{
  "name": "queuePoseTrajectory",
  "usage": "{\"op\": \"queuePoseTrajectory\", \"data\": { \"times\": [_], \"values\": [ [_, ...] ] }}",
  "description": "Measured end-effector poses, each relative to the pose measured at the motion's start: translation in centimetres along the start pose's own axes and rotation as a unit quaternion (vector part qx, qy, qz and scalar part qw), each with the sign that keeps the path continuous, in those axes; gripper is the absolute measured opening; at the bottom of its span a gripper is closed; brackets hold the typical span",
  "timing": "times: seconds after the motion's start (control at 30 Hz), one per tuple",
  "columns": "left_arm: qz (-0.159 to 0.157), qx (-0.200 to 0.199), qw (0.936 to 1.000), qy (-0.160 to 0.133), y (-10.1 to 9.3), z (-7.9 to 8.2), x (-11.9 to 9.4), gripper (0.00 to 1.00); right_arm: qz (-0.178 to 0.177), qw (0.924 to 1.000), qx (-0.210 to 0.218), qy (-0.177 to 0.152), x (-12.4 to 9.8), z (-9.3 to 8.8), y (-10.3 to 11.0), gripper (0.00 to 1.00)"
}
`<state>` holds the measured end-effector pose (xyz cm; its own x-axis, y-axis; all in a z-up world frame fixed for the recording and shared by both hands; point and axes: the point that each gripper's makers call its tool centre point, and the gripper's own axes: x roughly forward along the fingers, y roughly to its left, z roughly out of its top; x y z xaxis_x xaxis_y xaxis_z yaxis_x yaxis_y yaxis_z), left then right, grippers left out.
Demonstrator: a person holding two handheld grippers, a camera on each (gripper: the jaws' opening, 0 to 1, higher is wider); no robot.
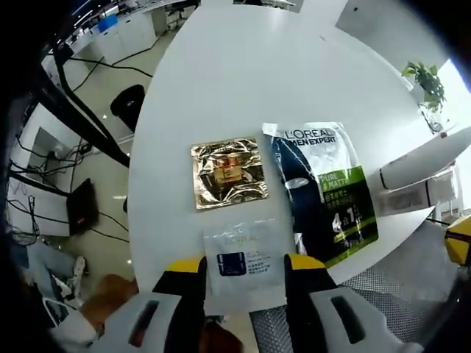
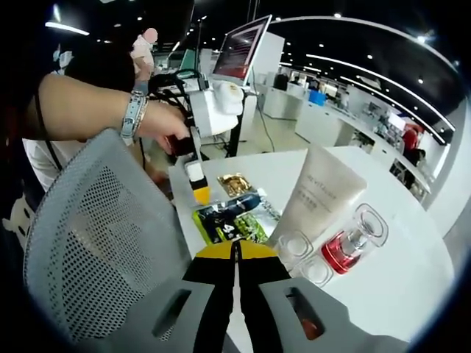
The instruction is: Arrange the skincare products in the storage area until every visible bottle or jar stands upright without overlapping.
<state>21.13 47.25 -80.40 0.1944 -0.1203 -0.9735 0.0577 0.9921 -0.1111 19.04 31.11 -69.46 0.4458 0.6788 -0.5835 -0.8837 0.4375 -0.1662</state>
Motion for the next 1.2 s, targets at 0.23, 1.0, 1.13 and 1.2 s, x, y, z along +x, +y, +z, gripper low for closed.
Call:
{"op": "queuePoseTrajectory", "data": {
  "times": [0.23, 1.0, 1.13, 1.2],
  "values": [
    [-0.021, -0.001, 0.9963, -0.083, -0.1, 2.0, -3.3, 0.45, 0.003, 1.0000, 0.000, 0.005, 0.1, -0.3, 0.1, 0.00],
    [-0.117, 0.055, 0.8234, -0.553, -4.7, 3.5, -17.3, 0.52, -0.120, 0.9338, 0.146, -0.304, -16.3, 1.9, -8.6, 0.38],
    [-0.119, 0.067, 0.7710, -0.622, -7.2, 3.1, -17.8, 0.74, -0.238, 0.9164, 0.151, -0.284, -17.7, -1.9, -11.8, 0.51],
    [-0.089, 0.086, 0.7774, -0.617, -7.7, 2.9, -16.9, 0.74, -0.265, 0.9052, 0.171, -0.285, -17.7, -3.3, -12.6, 0.52]
  ]
}}
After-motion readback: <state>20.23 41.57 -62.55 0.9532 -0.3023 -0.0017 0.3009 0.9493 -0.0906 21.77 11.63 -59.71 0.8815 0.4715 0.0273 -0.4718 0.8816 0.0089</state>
